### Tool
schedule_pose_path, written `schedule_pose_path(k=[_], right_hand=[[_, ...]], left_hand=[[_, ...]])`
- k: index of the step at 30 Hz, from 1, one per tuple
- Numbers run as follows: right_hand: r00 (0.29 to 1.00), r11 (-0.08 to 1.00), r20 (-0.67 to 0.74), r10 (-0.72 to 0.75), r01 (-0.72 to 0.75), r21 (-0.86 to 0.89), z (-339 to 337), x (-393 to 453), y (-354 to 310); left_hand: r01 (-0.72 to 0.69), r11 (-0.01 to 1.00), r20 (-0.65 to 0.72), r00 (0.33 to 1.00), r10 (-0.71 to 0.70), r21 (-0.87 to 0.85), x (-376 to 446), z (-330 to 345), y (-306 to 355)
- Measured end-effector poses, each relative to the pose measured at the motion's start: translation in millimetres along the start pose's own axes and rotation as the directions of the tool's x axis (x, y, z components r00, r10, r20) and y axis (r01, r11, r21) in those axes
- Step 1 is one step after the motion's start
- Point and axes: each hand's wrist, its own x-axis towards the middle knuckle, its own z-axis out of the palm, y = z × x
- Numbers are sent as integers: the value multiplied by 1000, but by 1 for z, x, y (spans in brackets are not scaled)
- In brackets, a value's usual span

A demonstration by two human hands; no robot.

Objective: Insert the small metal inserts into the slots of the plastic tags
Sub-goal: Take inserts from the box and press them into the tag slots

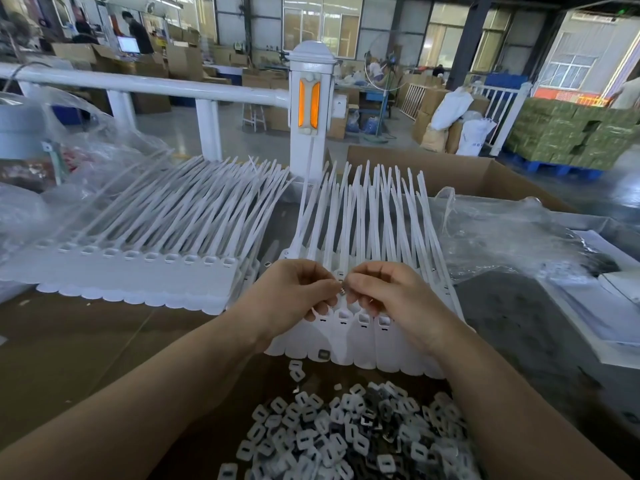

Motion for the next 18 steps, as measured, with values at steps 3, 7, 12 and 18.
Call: schedule_pose_path(k=[3, 7, 12, 18], right_hand=[[1000, 1000, -13, -4, 3, -20, 0, 0, 0], [999, 996, -40, -19, 15, -91, 4, 1, 0], [998, 986, -43, -48, 40, -164, 11, 1, -1], [993, 977, -85, -76, 58, -203, 21, 2, 2]], left_hand=[[20, 996, -34, 999, -22, -81, 0, 1, -2], [7, 998, -28, 1000, -9, -65, 1, 0, -2], [-99, 977, -51, 993, 110, 191, 3, -6, 1], [-118, 905, 3, 992, 128, 409, 3, -16, 6]])
